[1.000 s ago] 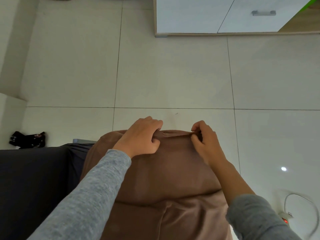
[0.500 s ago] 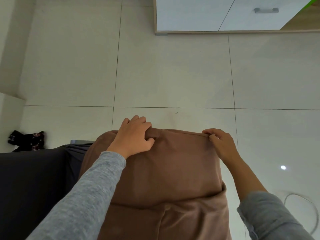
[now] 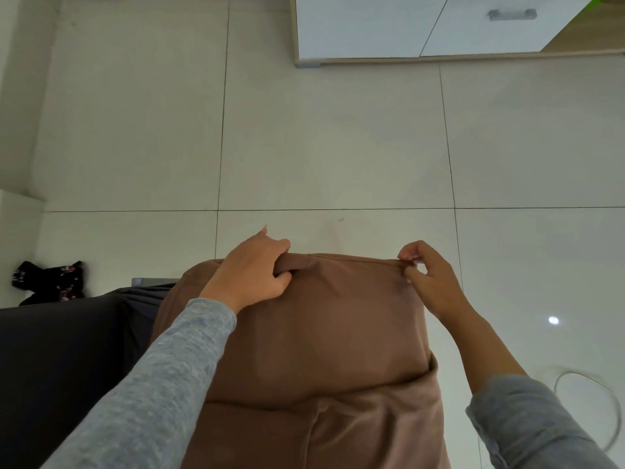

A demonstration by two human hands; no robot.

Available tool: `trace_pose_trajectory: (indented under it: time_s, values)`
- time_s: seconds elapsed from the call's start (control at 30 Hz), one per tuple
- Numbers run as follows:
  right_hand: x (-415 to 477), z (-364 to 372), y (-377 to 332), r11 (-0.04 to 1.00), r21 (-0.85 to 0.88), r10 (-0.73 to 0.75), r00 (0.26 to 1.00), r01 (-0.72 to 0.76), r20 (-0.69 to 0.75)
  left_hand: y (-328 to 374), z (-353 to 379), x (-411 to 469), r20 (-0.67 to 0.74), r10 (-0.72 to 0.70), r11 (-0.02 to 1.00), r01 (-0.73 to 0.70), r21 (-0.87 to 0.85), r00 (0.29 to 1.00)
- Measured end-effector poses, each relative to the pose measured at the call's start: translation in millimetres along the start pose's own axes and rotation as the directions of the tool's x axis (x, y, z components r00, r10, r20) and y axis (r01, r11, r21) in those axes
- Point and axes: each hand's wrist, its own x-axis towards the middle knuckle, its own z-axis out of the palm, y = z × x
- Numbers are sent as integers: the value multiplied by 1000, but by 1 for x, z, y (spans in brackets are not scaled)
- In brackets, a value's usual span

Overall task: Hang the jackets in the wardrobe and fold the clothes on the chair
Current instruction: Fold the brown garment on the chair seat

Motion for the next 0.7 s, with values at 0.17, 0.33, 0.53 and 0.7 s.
trace_pose_trajectory:
  time_s: [0.17, 0.33, 0.53, 0.7]
  values:
    - [-2, -2, 7, 882, -449, 166, 986, -140, 18, 1, 7, -7, -148, -43, 987, 64, 145, 988]
    - [-9, 0, 21, 919, -332, 202, 977, -212, -66, -3, 8, -12, -207, 17, 964, 39, 264, 978]
    - [-25, 4, 18, 967, -118, 188, 945, -226, -267, -7, -19, -27, -44, -108, 991, 111, 70, 993]
    - [-53, 0, 14, 979, -22, 175, 891, -202, -419, -9, -27, -53, -124, -99, 993, 106, 51, 987]
